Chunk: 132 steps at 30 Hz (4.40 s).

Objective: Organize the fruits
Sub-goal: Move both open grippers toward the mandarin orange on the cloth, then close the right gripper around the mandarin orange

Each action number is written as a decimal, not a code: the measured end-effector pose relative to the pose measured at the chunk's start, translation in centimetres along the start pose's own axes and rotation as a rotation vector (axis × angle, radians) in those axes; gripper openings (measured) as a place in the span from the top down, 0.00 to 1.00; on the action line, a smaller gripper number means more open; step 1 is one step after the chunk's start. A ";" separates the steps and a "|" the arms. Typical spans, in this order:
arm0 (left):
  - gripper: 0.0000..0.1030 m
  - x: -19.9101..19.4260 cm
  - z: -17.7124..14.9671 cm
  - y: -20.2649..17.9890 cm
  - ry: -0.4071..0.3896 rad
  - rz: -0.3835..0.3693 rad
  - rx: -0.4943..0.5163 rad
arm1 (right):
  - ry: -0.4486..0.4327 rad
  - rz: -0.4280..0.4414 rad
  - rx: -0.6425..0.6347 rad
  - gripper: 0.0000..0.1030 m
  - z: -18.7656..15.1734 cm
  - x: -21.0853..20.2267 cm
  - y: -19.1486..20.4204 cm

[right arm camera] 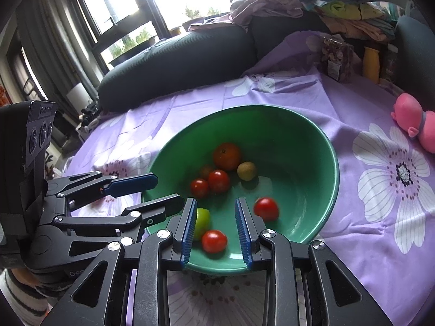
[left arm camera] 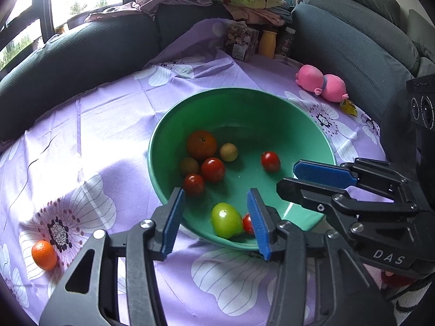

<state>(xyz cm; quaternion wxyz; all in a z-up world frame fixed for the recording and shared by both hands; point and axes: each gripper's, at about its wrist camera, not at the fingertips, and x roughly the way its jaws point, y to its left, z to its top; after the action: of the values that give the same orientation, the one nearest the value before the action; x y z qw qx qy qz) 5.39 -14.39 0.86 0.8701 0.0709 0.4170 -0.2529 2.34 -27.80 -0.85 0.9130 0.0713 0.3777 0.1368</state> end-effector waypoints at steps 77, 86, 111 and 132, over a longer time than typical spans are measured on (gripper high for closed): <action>0.01 -22.1 -17.4 18.0 -0.446 0.175 -0.724 | 0.262 0.307 -0.311 0.47 -2.7 8.2 19.4; 0.01 -19.8 -15.9 19.8 -0.321 0.149 -0.752 | 0.269 0.301 -0.324 0.47 -2.2 9.0 20.4; 0.03 -12.2 -12.6 23.1 -0.093 0.220 -0.493 | 0.263 0.304 -0.363 0.47 -0.2 12.9 22.1; 0.45 -5.5 -9.5 24.2 0.010 0.057 -0.432 | 0.321 0.316 -0.369 0.47 0.5 18.6 22.6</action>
<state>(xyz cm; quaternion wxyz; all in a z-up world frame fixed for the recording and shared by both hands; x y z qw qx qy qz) 8.01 11.80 -3.16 0.8698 -0.1040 0.4637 -0.1328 10.89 -0.60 -7.69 0.8065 -0.0605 0.4703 0.3531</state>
